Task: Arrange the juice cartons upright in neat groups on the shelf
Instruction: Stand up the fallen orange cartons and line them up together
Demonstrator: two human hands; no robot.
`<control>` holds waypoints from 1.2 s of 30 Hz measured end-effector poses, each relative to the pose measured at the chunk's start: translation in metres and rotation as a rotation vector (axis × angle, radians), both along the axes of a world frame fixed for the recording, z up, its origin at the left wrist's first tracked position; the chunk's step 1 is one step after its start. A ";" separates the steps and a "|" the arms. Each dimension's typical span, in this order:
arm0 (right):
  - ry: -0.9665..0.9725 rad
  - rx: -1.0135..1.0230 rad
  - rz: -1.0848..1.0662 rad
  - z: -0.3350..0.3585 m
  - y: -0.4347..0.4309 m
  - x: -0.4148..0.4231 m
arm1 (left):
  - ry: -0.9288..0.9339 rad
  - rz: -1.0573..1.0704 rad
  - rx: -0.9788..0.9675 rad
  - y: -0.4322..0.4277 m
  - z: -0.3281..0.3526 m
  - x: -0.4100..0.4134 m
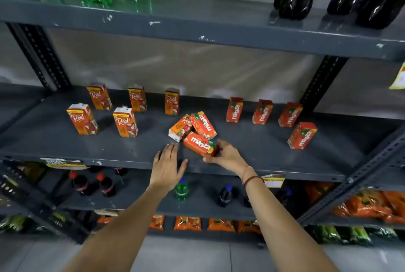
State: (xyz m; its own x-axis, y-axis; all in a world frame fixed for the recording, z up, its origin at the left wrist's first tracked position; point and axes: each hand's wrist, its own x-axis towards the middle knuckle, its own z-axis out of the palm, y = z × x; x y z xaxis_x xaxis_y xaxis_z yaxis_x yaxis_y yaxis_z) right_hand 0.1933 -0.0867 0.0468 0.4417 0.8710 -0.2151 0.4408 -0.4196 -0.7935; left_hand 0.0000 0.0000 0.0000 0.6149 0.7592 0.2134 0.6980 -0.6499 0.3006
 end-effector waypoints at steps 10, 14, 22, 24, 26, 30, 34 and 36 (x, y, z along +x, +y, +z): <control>-0.071 0.256 -0.179 -0.030 0.006 -0.011 | -0.005 -0.011 0.035 0.005 -0.003 0.005; 0.135 0.329 -0.172 -0.029 0.003 -0.006 | -0.008 -0.006 0.035 0.004 -0.005 0.005; 0.883 0.626 -0.346 -0.024 -0.010 0.011 | 0.035 -0.005 0.030 0.007 -0.008 0.005; 1.010 0.626 -0.452 -0.022 -0.009 0.012 | 0.040 -0.006 0.033 0.007 -0.008 0.005; 1.052 0.578 -0.522 -0.022 -0.008 0.011 | 0.054 -0.012 0.040 0.006 -0.007 0.006; 1.165 0.537 -0.523 -0.022 -0.010 0.004 | 0.101 -0.065 0.056 0.003 -0.007 0.010; 1.391 0.583 -0.423 -0.012 -0.006 -0.008 | 0.112 -0.090 0.062 -0.001 -0.006 0.017; 1.467 0.548 -0.380 -0.005 -0.005 -0.012 | 0.100 -0.087 0.071 -0.002 -0.007 0.018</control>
State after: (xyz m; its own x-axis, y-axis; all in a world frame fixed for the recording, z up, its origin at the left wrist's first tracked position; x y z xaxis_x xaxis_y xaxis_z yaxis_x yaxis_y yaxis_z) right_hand 0.1810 -0.0913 0.0413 0.3434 0.8753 -0.3405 -0.8543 0.1405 -0.5003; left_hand 0.0182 -0.0018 -0.0066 0.6986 0.6871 0.1995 0.6621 -0.7265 0.1836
